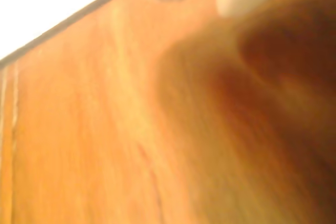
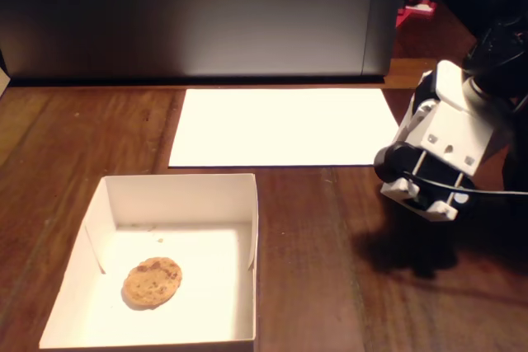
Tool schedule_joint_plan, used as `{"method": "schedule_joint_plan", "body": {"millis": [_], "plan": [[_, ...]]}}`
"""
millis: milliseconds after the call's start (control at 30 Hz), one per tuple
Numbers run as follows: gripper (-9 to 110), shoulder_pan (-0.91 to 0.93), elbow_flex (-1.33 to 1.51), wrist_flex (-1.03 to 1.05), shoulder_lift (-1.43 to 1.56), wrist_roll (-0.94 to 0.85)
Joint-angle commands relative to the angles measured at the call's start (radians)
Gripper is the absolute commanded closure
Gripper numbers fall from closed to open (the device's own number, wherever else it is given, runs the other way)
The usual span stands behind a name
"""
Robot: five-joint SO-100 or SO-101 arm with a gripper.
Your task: Grasp a mini cookies block and put it in the white box.
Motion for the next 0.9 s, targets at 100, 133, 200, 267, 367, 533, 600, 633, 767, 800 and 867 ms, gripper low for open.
{"method": "schedule_joint_plan", "body": {"millis": [100, 133, 200, 267, 367, 533, 600, 633, 767, 800, 867], "plan": [[101, 0.014, -0.014, 0.015, 0.078, 0.017], [101, 0.014, -0.014, 0.014, 0.078, 0.015], [101, 0.014, -0.014, 0.014, 0.078, 0.015], [101, 0.014, -0.014, 0.014, 0.078, 0.017], [101, 0.014, -0.014, 0.014, 0.078, 0.017], [101, 0.014, -0.014, 0.014, 0.078, 0.018], [101, 0.014, -0.014, 0.014, 0.078, 0.017], [101, 0.014, -0.014, 0.014, 0.078, 0.017], [101, 0.014, -0.014, 0.014, 0.078, 0.017], [101, 0.014, -0.014, 0.014, 0.078, 0.017], [101, 0.014, -0.014, 0.014, 0.078, 0.017]]}}
